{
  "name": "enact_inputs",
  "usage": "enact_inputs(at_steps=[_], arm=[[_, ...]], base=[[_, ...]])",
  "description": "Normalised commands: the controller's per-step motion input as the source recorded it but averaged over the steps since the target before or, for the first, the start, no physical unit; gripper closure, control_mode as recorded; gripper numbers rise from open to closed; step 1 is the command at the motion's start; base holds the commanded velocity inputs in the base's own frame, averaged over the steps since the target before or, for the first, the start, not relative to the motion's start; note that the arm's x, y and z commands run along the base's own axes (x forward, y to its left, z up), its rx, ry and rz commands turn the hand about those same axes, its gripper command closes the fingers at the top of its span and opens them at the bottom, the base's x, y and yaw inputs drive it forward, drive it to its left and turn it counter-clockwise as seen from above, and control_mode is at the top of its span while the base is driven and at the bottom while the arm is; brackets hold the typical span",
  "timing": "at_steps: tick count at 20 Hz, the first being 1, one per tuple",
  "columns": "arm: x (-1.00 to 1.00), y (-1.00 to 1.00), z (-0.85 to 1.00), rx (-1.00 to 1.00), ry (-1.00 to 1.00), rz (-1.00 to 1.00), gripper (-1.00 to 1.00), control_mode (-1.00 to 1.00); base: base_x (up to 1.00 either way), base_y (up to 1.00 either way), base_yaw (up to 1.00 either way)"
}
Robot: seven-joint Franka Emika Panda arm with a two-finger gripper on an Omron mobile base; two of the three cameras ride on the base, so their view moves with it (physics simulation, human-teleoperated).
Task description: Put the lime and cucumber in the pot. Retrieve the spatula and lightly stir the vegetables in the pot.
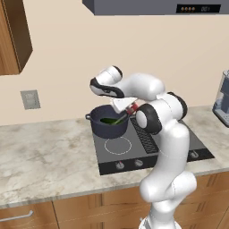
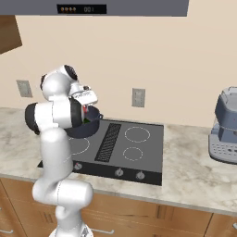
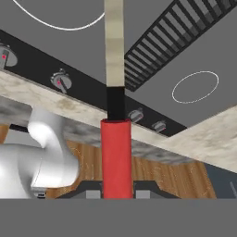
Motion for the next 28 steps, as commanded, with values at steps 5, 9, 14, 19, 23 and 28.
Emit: enact_inputs(at_steps=[5,9,14,19,23,28], arm=[[0.12,0.0,-0.19,0.0,0.02,0.0,1.0,-1.0],[0.31,0.0,-0.01,0.0,0.03,0.0,1.0,-1.0],[0.49,0.0,0.0,0.0,0.01,0.0,1.0,-1.0],[0.17,-0.01,0.09,0.0,0.0,0.0,1.0,-1.0],[0.0,0.0,0.03,-0.01,0.08,0.0,1.0,-1.0],[0.01,0.0,-0.23,-0.05,0.19,0.0,1.0,-1.0]], base=[[0.0,0.0,0.0],[0.0,0.0,0.0],[0.0,0.0,0.0],[0.0,0.0,0.0],[0.0,0.0,0.0],[0.0,0.0,0.0]])
